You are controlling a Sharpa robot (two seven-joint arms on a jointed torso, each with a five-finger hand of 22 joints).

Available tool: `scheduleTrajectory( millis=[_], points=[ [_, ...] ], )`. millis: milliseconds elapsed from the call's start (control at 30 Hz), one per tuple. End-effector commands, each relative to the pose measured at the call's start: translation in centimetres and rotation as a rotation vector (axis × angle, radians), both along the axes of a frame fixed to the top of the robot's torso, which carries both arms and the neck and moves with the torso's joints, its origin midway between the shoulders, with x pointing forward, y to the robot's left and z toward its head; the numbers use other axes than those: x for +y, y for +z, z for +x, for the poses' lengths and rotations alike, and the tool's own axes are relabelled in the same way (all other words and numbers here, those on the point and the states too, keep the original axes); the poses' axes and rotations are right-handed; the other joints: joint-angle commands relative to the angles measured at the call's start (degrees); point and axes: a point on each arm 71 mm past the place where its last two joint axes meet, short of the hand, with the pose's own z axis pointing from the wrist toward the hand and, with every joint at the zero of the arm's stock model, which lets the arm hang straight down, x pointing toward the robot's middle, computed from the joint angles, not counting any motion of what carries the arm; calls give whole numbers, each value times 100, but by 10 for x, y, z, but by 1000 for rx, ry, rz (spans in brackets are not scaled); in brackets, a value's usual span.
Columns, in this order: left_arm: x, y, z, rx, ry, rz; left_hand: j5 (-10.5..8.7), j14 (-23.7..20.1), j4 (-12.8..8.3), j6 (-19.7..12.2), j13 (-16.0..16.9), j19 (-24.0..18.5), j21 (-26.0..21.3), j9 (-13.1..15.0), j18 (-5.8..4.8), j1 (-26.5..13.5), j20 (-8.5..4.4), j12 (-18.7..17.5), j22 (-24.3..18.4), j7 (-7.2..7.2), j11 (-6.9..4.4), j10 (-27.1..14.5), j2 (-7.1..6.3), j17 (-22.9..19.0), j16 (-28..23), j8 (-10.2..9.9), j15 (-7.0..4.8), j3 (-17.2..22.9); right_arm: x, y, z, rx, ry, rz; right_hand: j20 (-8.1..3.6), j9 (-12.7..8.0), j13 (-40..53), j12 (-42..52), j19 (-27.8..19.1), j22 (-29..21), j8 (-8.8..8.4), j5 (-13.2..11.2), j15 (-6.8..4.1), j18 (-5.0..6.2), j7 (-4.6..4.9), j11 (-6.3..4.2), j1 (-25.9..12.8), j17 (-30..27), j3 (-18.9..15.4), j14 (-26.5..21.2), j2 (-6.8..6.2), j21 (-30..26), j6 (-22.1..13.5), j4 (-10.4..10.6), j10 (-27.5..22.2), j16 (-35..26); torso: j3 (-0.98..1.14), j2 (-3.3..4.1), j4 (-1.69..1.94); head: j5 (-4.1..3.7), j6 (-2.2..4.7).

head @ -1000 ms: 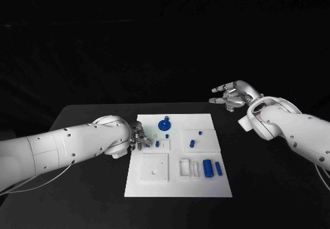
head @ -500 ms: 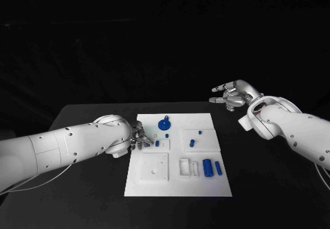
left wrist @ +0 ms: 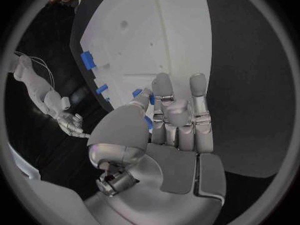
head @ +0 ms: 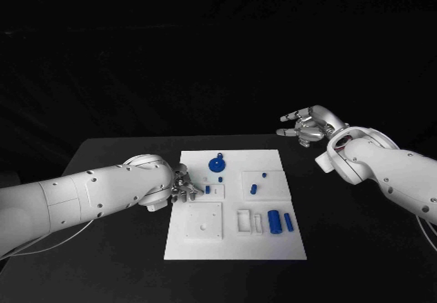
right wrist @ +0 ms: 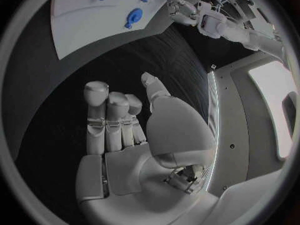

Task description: Assemble the parts on the task board

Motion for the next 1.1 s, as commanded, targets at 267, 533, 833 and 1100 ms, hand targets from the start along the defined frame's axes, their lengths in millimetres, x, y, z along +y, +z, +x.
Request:
scheduleTrajectory(
  millis=[267, 533, 833, 1100],
  points=[
    [10, -6, -2, 26, 13, 36, -235, -17, 801, 100, -70, 7, -50, -38, -71, -271, -41, -50, 68, 24, -33, 293, -939, -47, -89, 16, -77, 363, 1, -2, 0, 6, 10, -1, 23, 1, -7, -13, 291, 104, -20, 16, -7, 112, -16, -24, -42, 3, 9, 30, 8, -17, 21, 9, -29, -28, -6, -1, 1, -14, 5],
    [12, -6, -5, 32, 37, -40, -229, -140, 1103, -315, -261, -65, -197, -429, -136, 49, -72, -456, -2, 171, 63, 285, -1185, -535, -511, -15, -51, -509, 0, -3, -1, 9, 9, -1, 23, 1, -7, -13, 291, 104, -20, 16, -7, 112, -16, -24, -42, 3, 9, 30, 8, -17, 21, 9, -29, -28, -5, -4, -2, -15, 27],
    [14, -4, -13, 63, 63, -140, -223, -207, 986, -839, -248, -86, -340, -1554, -162, 201, -52, -762, -27, 354, 141, 237, -1159, -581, -623, -10, -7, -581, -1, -5, -1, 11, 4, 0, 23, 1, -11, -20, 291, 97, -21, 24, -7, 112, -15, -25, -28, -3, 23, 29, 8, -25, 4, 20, -33, -36, -3, -5, 15, -5, 46],
    [16, 16, -8, -43, 47, -235, 123, -406, 247, -1131, -284, -293, -631, -2256, -121, 654, 91, -1238, -163, 460, 187, 80, -716, -657, -731, 219, 116, -598, -1, -6, -1, 14, 2, 0, 23, 1, -11, -20, 291, 97, -21, 24, -7, 112, -15, -25, -28, -3, 23, 29, 8, -25, 4, 20, -33, -36, 1, -5, 0, -7, 59]
  ],
)
